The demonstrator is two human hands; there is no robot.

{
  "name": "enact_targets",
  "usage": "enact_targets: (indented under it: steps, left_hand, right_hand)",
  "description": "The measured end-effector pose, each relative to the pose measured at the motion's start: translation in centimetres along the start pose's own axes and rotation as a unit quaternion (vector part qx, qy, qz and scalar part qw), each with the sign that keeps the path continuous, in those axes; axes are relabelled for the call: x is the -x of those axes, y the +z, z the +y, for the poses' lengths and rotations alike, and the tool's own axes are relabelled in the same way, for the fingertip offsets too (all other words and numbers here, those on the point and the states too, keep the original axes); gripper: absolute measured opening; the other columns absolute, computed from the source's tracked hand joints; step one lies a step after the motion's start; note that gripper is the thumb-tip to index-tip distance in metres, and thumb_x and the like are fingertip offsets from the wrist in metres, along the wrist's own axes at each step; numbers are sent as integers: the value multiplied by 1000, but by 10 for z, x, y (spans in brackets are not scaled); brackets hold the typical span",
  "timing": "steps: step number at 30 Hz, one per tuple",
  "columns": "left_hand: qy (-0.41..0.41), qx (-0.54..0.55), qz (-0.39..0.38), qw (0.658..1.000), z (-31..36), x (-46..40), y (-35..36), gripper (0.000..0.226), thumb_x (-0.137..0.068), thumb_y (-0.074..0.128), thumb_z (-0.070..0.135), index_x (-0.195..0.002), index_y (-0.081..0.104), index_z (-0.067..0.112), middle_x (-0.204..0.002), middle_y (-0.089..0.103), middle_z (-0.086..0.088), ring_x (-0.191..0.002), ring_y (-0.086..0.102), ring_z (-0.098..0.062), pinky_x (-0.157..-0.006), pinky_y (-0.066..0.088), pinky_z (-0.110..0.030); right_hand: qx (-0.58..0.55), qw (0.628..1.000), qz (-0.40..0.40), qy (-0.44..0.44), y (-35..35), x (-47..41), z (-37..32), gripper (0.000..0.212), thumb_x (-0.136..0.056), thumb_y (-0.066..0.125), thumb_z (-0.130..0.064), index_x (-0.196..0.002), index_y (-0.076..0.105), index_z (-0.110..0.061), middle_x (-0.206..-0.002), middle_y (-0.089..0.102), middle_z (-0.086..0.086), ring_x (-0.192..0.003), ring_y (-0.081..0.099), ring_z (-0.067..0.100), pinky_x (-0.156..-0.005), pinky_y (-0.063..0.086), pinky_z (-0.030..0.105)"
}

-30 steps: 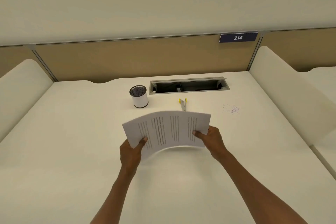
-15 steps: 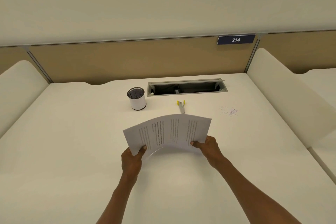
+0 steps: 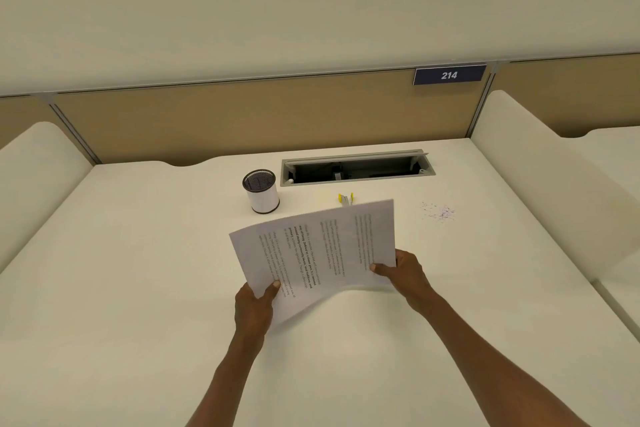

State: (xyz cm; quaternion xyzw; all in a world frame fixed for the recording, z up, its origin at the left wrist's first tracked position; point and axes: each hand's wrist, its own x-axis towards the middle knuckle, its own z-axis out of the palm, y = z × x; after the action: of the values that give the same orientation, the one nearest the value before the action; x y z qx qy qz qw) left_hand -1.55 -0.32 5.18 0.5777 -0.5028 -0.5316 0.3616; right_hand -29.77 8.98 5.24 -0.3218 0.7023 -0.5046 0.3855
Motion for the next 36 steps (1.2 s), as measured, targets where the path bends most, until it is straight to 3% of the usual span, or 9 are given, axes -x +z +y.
enact_targets:
  steps: [4, 9, 13, 16, 21, 24, 28, 31, 36]
  left_hand:
    - [-54, 11, -27, 998, -2, -8, -1, 40, -91, 73, 12, -130, 62, 8, -119, 71, -7, -104, 68, -31, -99, 53, -49]
    - [-117, 29, -65, 991, -9, 0, 3, 32, -91, 73, 11, -121, 61, 13, -114, 71, -6, -98, 68, -30, -98, 51, -56]
    - [-151, 57, -78, 984, -17, 1, 0, 25, -89, 73, 4, -113, 68, 7, -108, 76, -9, -96, 72, -31, -87, 58, -48]
    - [-145, 23, -12, 989, -8, -8, -7, 24, -87, 74, 4, -110, 69, -2, -108, 74, -15, -89, 70, -30, -77, 55, -37]
    - [-90, -119, 97, 984, 27, -35, -7, 76, -85, 80, 22, -146, 41, -1, -146, 51, -19, -135, 48, -36, -110, 37, -43]
    - [13, -138, 86, 987, 48, -52, 4, 60, -89, 75, 21, -141, 50, 5, -145, 53, -13, -133, 50, -32, -110, 38, -41]
    - [100, -130, -14, 986, 78, -66, 33, 44, -94, 70, 19, -134, 57, 7, -134, 63, -6, -123, 58, -25, -98, 41, -30]
    - [101, -140, -73, 982, 92, -72, 53, 45, -97, 65, 29, -138, 56, 12, -131, 62, 3, -119, 60, -19, -100, 44, -33]
    - [79, -115, -82, 987, 81, -80, 61, 19, -99, 61, 30, -108, 76, 24, -97, 78, 7, -89, 74, -16, -89, 57, -50]
  right_hand:
    - [32, 999, 19, -18, -10, -8, -12, 21, -86, 71, -18, -106, 69, -14, -100, 75, -3, -90, 71, 15, -78, 56, 28]
    - [75, 996, 9, -43, -17, -13, -30, 15, -90, 66, -12, -105, 68, -13, -97, 73, -3, -81, 67, 11, -62, 47, 12]
    - [126, 991, -17, -39, -23, -22, -41, 7, -89, 65, -10, -96, 67, -9, -86, 70, 0, -70, 60, 12, -58, 43, 16]
    - [165, 984, -46, -40, -27, -30, -49, 8, -89, 65, -12, -95, 67, -7, -87, 69, 3, -72, 59, 16, -59, 43, 20]
    - [219, 971, -92, -41, -33, -46, -66, 8, -87, 67, -13, -94, 68, -10, -93, 71, 5, -81, 67, 21, -66, 50, 25]
    - [246, 961, -120, -43, -33, -58, -75, 10, -87, 67, -13, -94, 67, -5, -95, 71, 10, -85, 67, 25, -69, 51, 30]
    - [288, 943, -156, -60, -26, -72, -87, 5, -88, 66, -15, -92, 66, -11, -97, 68, 6, -87, 66, 24, -69, 52, 26]
    - [312, 930, -179, -73, -18, -79, -94, 11, -89, 65, -15, -82, 61, -23, -92, 65, 0, -83, 64, 20, -64, 47, 21]
    - [347, 914, -203, -63, -13, -96, -91, 24, -88, 66, -14, -73, 57, -31, -81, 61, -8, -76, 61, 11, -62, 44, 19]
